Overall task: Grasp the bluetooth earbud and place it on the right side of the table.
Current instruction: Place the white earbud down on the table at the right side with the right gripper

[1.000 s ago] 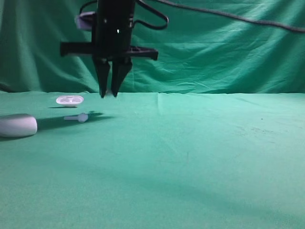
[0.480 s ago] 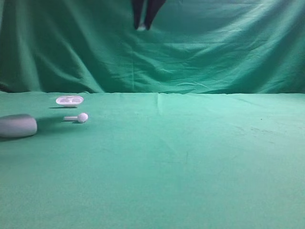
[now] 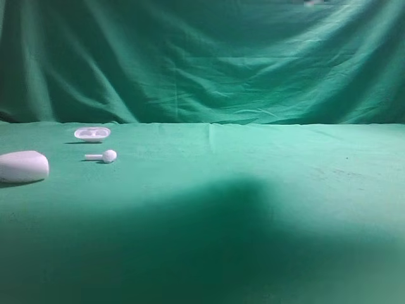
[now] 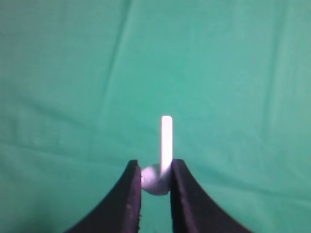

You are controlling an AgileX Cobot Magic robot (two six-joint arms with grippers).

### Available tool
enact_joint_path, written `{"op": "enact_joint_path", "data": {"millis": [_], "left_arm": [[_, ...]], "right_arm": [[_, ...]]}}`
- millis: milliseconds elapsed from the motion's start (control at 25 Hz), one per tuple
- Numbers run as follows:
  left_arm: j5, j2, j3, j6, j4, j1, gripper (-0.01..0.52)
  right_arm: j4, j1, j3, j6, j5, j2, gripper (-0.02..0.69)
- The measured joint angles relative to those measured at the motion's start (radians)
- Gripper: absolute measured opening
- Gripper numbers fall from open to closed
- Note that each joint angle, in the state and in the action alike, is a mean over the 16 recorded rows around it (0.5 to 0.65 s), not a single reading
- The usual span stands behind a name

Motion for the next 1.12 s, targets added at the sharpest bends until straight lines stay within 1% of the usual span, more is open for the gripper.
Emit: {"op": "enact_joint_path", "data": {"millis": [240,400,560,680,840,1120], "left_arm": [[0.000,0.000,0.000,0.000,0.000,0.000,0.000],[0.000,0.000,0.000,0.000,0.000,0.000,0.000],[0.000,0.000,0.000,0.000,0.000,0.000,0.000],[0.000,0.000,0.000,0.000,0.000,0.000,0.000],[0.000,0.000,0.000,0.000,0.000,0.000,0.000],[0.000,0.000,0.000,0.000,0.000,0.000,0.000]], "right_arm": [[-0.005,-0.105,0.410,-0.008,-0.130,-0.209,0.120],[-0.016,-0.159,0.660,-0.008,-0.266,-0.301,0.120],[-0.020,-0.194,0.853,-0.009,-0.417,-0.347,0.120],[-0.010,-0.209,0.949,-0.021,-0.508,-0.351,0.120],[0.019,-0.217,1.023,-0.054,-0.602,-0.333,0.120],[0.086,-0.219,1.056,-0.131,-0.685,-0.281,0.123]]}}
